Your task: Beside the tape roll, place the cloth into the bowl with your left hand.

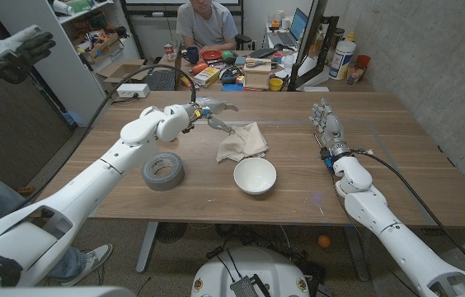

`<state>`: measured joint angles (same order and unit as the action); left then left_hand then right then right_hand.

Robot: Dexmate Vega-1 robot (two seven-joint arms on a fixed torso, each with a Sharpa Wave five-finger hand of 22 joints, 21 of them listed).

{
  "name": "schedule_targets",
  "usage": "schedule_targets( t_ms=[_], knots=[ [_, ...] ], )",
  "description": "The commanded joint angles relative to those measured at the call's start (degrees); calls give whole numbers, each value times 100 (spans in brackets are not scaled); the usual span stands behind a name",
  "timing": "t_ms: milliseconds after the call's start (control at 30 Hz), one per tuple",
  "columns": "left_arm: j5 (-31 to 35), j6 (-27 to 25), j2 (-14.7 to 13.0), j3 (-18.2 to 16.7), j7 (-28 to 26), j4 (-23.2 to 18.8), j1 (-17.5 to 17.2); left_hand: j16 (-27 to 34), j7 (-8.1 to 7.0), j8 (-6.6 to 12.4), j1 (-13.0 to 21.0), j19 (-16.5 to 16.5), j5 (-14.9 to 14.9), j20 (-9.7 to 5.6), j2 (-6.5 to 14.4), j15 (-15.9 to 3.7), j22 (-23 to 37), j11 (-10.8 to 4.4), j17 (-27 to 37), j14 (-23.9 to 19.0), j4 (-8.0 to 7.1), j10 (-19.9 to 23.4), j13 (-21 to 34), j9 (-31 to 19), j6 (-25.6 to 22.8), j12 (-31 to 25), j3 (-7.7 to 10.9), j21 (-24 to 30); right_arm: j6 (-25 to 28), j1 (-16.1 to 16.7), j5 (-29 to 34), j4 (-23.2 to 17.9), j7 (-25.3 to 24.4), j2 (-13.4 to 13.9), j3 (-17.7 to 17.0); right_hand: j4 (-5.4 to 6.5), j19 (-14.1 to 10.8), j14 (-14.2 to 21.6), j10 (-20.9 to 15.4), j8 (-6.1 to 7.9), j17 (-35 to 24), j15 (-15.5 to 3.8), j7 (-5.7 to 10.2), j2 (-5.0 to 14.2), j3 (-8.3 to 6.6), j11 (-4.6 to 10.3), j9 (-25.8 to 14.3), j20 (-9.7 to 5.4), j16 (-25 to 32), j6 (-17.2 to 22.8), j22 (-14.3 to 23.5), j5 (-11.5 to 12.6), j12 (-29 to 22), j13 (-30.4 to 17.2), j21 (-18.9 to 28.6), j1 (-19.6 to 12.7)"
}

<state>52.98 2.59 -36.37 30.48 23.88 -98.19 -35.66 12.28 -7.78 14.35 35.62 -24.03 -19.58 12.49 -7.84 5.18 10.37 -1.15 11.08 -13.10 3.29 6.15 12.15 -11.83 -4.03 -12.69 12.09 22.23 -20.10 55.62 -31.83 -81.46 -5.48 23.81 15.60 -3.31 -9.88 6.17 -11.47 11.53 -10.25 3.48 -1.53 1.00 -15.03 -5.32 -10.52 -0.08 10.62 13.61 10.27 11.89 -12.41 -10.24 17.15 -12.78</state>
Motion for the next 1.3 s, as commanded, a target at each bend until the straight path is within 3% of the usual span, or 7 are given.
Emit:
schedule_targets(
  t_ms=[33,400,700,933,1300],
  knots=[
    [207,-302,255,215,462,62,68,-33,25,-63,22,-32,-41,2,-67,10,6,43,29,83,14,-96,31,-18,146,32,-51,-43,-75,-106,-85,210,174,-48,-10,-44,-6,55,-86,2,-17,5,46,37,-10,19,-30,30,20,34,12,-10,-13,-19,-22,-50],
    [135,-274,335,296,383,333,43,-123,52,-93,37,19,-81,5,-96,101,-3,44,34,317,36,-193,43,-32,226,57,-117,-134,-137,-200,-164,455,370,-100,-21,-52,-10,74,-135,7,-17,11,64,34,-4,30,-32,47,24,59,14,-11,-27,-20,-40,-53],
    [228,-19,514,555,214,711,318,-148,54,-78,56,71,-106,7,-93,129,-8,84,31,421,50,-244,49,-38,190,68,-147,-199,-229,-230,-219,607,494,-130,-66,-57,-16,91,-171,15,-18,20,89,33,3,35,-34,63,27,95,16,-13,-35,-22,-58,-51],
    [307,169,703,758,200,943,574,-169,41,-37,79,154,-130,8,-73,158,-12,20,30,525,59,-249,54,-42,85,62,-166,-274,-274,-169,-240,578,515,-96,-121,-60,-21,99,-202,23,-18,19,107,32,7,34,-35,72,28,123,16,-14,-45,-23,-66,-50],
    [399,39,925,966,535,1137,709,-156,50,-102,141,269,-176,7,-34,155,-12,13,27,607,82,-399,61,-48,244,102,-190,-395,-275,-139,-316,650,560,-108,-168,-64,-15,107,-237,26,-20,32,126,29,16,40,-37,99,27,149,17,-15,-53,-25,-89,-45]
  ],
)
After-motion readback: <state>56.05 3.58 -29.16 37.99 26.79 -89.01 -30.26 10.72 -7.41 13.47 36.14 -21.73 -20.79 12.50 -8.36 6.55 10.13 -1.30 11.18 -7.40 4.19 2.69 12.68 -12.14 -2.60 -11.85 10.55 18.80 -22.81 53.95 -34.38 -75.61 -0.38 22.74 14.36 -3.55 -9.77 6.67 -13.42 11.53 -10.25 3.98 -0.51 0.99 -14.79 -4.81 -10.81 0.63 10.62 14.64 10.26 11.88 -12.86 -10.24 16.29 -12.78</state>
